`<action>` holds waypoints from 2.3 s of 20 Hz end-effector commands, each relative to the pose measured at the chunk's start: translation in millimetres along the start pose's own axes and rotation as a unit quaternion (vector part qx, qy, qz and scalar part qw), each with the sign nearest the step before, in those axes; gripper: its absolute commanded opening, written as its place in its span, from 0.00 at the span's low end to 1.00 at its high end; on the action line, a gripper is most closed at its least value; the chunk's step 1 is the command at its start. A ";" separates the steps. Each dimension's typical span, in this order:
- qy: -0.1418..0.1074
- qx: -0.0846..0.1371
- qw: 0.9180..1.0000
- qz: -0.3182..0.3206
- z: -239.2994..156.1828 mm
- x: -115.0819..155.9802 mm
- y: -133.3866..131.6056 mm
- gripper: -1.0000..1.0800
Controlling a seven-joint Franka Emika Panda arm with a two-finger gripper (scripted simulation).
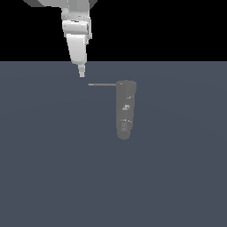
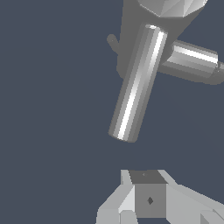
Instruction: Turn on the faucet by rotating a designated handle.
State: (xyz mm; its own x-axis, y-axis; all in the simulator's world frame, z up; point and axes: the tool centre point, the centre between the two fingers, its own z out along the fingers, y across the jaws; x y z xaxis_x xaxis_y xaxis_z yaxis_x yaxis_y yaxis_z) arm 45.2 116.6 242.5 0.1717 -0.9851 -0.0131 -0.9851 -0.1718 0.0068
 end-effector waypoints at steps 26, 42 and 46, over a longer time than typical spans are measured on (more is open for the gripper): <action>0.006 0.004 0.990 0.143 39.6 53.4 -47.6 0.00; 0.006 0.004 0.990 0.143 40.1 42.3 -5.3 0.00; 0.006 0.004 0.990 0.143 40.2 39.4 5.9 0.00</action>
State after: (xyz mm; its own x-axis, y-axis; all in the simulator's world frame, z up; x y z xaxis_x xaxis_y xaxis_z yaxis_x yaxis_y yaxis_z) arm 52.0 77.2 201.8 -0.1134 -0.9935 -0.0014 -0.9935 0.1134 -0.0035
